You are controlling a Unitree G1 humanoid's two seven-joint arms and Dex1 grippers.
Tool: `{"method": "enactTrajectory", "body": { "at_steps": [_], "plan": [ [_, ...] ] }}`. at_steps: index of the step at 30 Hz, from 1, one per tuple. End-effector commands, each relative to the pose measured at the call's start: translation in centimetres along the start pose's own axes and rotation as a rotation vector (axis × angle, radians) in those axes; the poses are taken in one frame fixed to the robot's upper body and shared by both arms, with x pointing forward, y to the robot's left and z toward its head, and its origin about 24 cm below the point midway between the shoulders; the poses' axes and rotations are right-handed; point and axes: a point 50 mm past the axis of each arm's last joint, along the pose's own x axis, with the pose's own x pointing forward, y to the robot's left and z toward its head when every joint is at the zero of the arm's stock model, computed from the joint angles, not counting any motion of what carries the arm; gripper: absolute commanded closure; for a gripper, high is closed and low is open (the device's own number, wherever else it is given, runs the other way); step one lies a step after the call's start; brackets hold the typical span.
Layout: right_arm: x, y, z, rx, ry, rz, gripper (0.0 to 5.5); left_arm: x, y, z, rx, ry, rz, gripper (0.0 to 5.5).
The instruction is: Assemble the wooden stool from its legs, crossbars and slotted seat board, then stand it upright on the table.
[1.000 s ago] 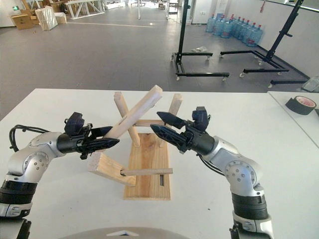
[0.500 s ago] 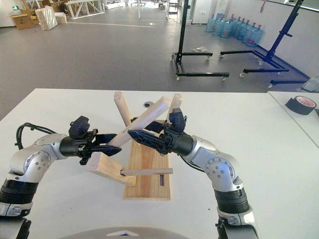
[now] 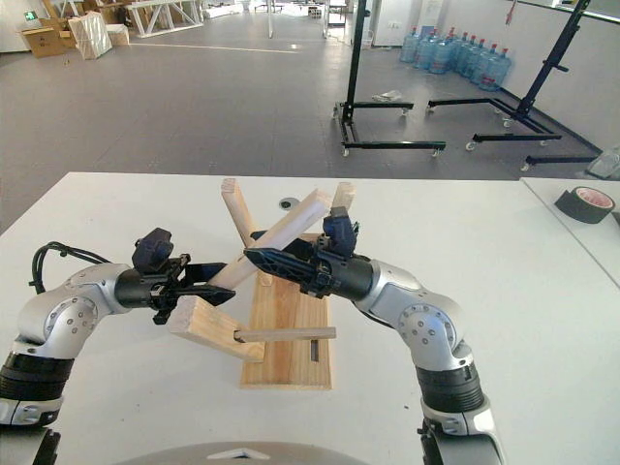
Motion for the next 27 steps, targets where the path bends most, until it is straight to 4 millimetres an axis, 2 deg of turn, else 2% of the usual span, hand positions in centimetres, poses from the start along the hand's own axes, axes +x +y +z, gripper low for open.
{"method": "enactTrajectory", "body": {
  "at_steps": [1, 2, 7, 11, 13, 15, 19, 22, 27],
  "plan": [
    [-0.4, 0.1, 1.0, -0.041, -0.027, -0.016, 3.46, 0.0, 0.0, 1.1, 0.001, -0.065, 0.02, 3.48],
    [-0.6, 0.0, 1.2, -0.049, -0.032, -0.03, 3.46, -0.1, 0.1, 1.0, -0.014, -0.068, 0.031, 3.11],
    [-2.1, -0.7, 2.5, -0.09, -0.015, -0.131, 3.46, -0.5, -0.1, 0.0, -0.039, -0.045, 0.106, 2.32],
    [-5.9, -0.7, 3.9, -0.233, 0.118, -0.219, 3.46, -2.2, -0.6, -0.8, -0.035, -0.039, 0.226, 2.27],
    [-8.4, -0.9, 3.9, -0.243, 0.232, -0.272, 3.46, -2.5, -1.4, -1.5, -0.054, -0.043, 0.241, 2.27],
    [-10.0, -0.7, 3.7, -0.205, 0.314, -0.275, 3.46, -2.7, -2.1, -1.7, -0.063, -0.081, 0.259, 2.27],
    [-10.9, 0.2, 1.9, -0.181, 0.492, -0.228, 3.46, -4.0, -3.2, -0.9, -0.059, -0.162, 0.308, 2.27],
    [-10.8, 0.9, 0.4, -0.129, 0.549, -0.184, 3.46, -4.7, -3.4, -0.9, -0.06, -0.137, 0.328, 2.27],
    [-11.2, 2.0, 0.9, -0.118, 0.581, -0.147, 3.47, -4.6, -3.1, -0.8, -0.039, -0.086, 0.33, 2.27]
  ]
}}
